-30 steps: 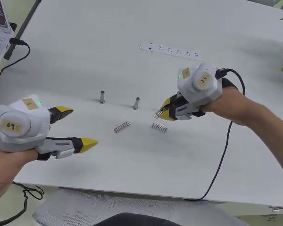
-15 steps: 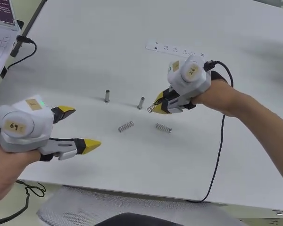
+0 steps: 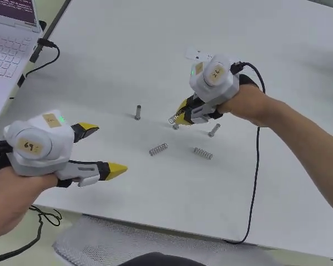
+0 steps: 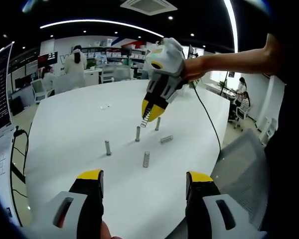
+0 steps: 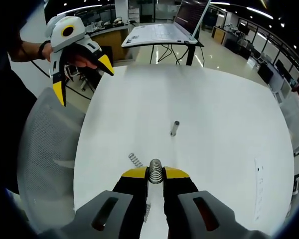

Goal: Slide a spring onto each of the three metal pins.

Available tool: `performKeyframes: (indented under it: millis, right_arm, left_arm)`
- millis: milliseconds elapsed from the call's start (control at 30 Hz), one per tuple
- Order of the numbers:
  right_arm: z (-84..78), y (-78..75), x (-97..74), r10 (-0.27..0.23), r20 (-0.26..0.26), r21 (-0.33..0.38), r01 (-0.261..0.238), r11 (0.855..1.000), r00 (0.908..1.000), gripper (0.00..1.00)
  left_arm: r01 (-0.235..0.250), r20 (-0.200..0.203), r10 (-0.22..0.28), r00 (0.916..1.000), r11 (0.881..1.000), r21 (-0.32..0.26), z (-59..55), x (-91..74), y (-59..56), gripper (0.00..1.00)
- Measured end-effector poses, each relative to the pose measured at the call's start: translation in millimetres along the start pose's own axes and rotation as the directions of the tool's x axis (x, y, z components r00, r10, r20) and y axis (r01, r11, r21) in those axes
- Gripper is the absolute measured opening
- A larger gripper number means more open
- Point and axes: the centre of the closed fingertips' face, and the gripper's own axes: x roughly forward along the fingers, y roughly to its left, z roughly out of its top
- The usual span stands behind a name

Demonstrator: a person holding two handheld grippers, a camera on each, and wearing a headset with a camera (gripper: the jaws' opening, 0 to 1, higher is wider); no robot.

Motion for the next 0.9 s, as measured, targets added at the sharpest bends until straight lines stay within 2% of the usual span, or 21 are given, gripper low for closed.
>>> performKeyframes:
  millis: [900]
  right_arm:
    - [30.6,-29.5,47.2,0.005,-0.009,-0.038,-0.006,0.999,0.9999,0.09]
  left_arm:
    - [-0.024,0.011,0.024,0.9996,0.999,-0.033,-1.9,-2.2,5.9,0.63]
